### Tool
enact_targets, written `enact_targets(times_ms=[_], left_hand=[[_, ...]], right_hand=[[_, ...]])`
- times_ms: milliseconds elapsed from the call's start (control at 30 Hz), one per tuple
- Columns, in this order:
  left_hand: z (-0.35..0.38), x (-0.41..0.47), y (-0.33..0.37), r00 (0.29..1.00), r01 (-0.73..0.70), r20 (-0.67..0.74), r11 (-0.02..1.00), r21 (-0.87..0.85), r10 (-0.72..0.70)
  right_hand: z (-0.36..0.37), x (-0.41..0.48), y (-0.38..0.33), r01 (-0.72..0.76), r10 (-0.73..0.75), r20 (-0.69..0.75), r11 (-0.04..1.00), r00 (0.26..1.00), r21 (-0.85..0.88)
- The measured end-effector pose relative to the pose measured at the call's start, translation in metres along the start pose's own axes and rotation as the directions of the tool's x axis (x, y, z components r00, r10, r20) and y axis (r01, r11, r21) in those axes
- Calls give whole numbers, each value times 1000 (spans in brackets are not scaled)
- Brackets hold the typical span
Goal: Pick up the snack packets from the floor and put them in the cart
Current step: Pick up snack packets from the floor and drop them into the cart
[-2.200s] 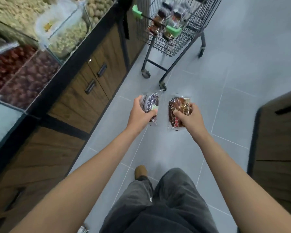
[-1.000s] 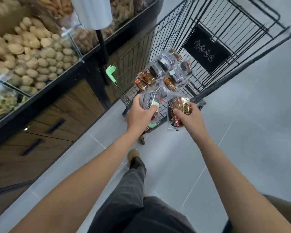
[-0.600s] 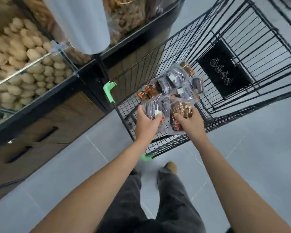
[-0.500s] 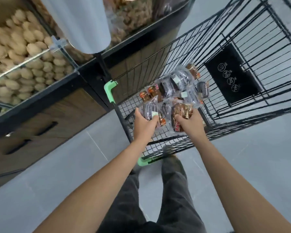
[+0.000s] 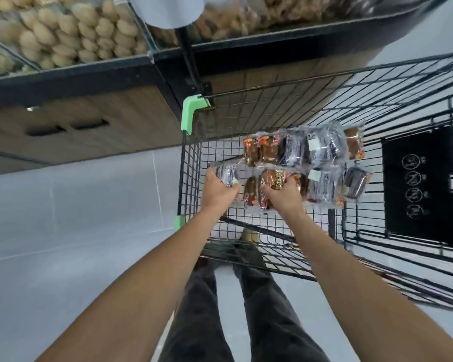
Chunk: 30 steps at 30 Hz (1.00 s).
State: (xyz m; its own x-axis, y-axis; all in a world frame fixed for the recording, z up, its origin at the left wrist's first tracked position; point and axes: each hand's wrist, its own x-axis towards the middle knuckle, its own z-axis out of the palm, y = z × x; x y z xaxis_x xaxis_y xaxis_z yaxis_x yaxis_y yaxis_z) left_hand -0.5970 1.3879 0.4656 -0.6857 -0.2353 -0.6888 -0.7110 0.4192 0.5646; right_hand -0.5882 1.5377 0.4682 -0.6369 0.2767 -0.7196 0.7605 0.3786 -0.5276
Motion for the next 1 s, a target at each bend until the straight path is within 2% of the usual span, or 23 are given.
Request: enact_targets(times_ms=[300, 567, 800, 1000], left_hand=[[22, 32, -9, 990, 34, -136, 998, 53, -26], [44, 64, -32, 972, 134, -216, 972, 195, -91], [64, 83, -54, 972, 154, -208, 960, 234, -106], [62, 83, -55, 987, 106, -136, 979, 173, -83]], right_hand=[[14, 44, 4, 6, 2, 107, 997, 994, -72], [32, 76, 21, 41, -38, 20, 979, 999, -198], [59, 92, 39, 144, -162, -27, 933, 986, -330], [69, 88, 37, 127, -150, -44, 936, 988, -327]])
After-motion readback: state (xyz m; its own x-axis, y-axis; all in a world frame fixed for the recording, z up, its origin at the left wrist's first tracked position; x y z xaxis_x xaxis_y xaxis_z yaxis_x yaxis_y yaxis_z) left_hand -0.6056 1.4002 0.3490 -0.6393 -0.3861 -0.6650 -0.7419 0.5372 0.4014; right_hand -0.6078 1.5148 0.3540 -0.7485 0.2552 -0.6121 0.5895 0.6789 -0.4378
